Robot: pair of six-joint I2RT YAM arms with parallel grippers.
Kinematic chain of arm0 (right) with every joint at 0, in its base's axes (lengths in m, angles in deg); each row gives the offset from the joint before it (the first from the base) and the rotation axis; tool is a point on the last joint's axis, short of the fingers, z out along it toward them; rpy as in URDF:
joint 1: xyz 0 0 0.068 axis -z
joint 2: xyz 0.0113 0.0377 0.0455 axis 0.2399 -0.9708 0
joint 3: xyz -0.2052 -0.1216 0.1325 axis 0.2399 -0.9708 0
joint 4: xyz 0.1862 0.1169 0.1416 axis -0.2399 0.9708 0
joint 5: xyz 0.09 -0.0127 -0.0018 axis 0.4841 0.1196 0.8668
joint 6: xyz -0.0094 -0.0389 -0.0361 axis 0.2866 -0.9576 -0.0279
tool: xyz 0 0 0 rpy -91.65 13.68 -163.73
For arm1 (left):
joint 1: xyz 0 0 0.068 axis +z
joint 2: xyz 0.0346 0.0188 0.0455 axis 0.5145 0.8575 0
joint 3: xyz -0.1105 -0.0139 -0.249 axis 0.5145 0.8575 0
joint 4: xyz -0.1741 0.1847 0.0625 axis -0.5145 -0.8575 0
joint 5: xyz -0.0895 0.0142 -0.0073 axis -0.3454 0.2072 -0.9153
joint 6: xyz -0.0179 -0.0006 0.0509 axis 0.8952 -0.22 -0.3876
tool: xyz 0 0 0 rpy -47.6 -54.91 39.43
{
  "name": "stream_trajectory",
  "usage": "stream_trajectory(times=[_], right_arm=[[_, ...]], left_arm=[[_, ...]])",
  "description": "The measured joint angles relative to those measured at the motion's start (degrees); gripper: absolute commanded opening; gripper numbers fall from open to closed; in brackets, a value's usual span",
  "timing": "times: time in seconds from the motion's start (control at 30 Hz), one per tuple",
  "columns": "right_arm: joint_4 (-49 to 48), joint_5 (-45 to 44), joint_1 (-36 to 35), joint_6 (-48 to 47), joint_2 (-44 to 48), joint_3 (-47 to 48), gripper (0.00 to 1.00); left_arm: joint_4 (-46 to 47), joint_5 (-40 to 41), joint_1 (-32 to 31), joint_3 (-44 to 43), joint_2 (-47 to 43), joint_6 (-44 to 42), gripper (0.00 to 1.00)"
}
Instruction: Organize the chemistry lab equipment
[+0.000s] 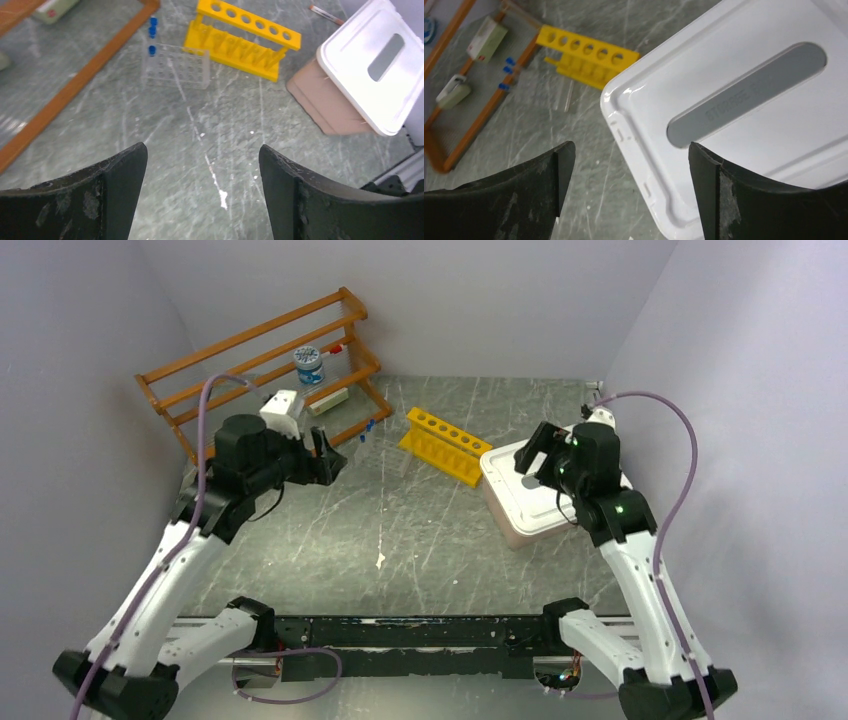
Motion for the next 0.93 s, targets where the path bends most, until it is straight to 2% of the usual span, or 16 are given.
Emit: stream_trajectory(times=[0.13, 0.4, 0.63, 0.93], right_arm=[[2.45, 1.55, -0.59, -0.57, 6.1, -1.66, 1.0], [9.64, -6.95, -0.61, 0.48, 13.88, 2.19, 1.0], [15.13, -13.09, -0.61, 2.25, 16.96, 6.45, 1.0], [18.38, -14.75, -0.61, 2.01, 17.94, 7.28, 1.0]], left_arm=[[-4.87, 5.42, 0.0, 0.07, -7.17, -1.2, 0.96], [-15.56, 15.74, 0.0, -1.16, -19.47, 1.31, 0.97], [-24.59, 23.41, 0.0, -8.28, -22.62, 4.81, 0.97], [-28.96, 25.24, 0.0, -9.84, -23.71, 6.67, 0.97]])
